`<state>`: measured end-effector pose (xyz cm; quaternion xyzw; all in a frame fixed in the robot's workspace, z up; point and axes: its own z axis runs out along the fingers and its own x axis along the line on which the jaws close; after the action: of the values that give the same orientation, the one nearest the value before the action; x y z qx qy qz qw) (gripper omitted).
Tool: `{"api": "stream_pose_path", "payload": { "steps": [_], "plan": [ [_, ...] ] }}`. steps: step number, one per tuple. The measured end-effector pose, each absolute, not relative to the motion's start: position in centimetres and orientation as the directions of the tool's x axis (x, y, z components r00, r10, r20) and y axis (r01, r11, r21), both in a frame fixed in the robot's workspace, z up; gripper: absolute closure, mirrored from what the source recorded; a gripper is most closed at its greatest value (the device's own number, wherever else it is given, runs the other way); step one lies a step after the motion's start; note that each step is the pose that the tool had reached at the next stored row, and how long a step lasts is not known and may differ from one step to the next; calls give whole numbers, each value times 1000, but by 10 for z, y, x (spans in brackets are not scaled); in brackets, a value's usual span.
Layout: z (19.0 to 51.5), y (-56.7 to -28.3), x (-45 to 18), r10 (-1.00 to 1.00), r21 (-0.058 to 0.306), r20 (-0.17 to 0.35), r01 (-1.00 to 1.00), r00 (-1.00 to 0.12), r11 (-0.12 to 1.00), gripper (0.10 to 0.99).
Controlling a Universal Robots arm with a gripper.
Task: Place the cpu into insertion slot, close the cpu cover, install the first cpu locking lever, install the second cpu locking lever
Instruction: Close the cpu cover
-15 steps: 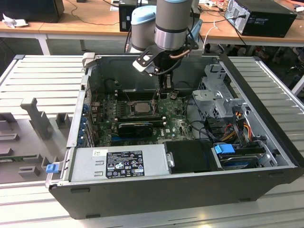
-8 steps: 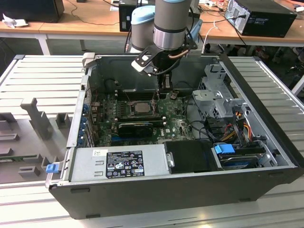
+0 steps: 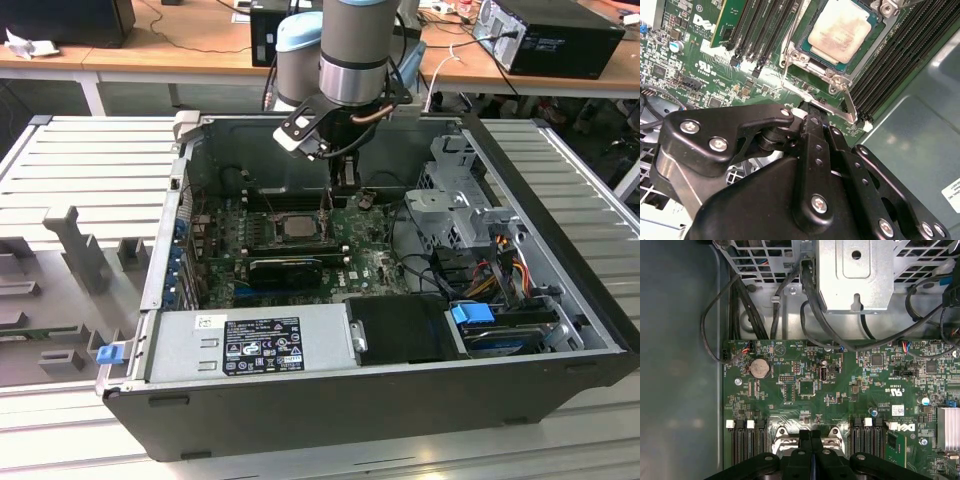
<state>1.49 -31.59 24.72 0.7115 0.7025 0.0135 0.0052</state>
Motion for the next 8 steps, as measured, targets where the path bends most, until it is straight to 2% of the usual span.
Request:
{"api": "stream_pose_path", "payload": {
  "steps": [8],
  "plan": [
    [247,-316,11,1000,26,12,1000,13,-13,980]
  ]
}}
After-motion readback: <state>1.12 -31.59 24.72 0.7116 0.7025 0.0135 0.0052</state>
